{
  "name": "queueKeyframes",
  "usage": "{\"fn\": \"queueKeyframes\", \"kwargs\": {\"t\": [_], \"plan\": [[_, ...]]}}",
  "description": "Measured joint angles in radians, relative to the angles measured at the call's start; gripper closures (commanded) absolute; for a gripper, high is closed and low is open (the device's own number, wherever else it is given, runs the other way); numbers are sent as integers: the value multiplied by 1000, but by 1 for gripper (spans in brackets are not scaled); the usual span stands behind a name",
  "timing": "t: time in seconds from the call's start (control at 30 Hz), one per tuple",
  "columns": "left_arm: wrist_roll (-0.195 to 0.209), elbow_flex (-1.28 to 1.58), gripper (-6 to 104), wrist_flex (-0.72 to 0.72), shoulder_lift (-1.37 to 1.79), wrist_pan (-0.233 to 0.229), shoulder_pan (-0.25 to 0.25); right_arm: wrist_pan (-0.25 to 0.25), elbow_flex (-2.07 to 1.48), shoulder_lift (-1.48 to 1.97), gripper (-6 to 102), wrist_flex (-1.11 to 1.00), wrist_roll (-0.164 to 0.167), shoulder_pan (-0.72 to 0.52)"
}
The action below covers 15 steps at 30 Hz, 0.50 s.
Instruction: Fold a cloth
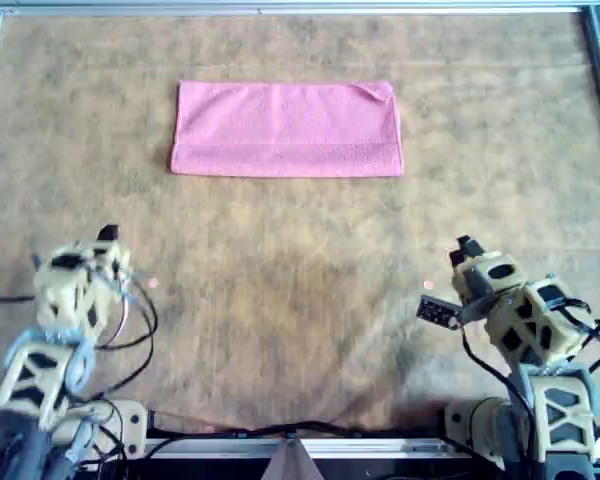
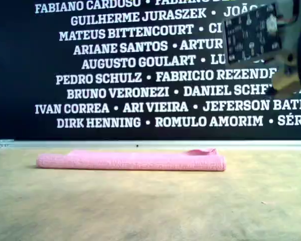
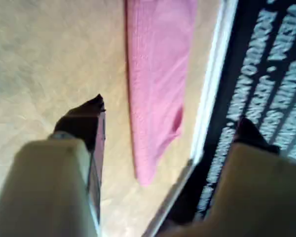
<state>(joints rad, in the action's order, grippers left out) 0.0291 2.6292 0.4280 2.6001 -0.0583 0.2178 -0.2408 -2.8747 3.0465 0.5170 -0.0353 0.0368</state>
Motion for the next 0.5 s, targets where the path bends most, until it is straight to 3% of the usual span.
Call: {"fn": "queueKeyframes", "kwargs": {"t": [0.27,0.5], "plan": [[3,-336,-4,-21,-451,0,25,0,319,-604,20,-146,-6,0],[-5,-371,-3,-201,-630,0,25,-2,684,-1259,20,-199,-8,83]]}}
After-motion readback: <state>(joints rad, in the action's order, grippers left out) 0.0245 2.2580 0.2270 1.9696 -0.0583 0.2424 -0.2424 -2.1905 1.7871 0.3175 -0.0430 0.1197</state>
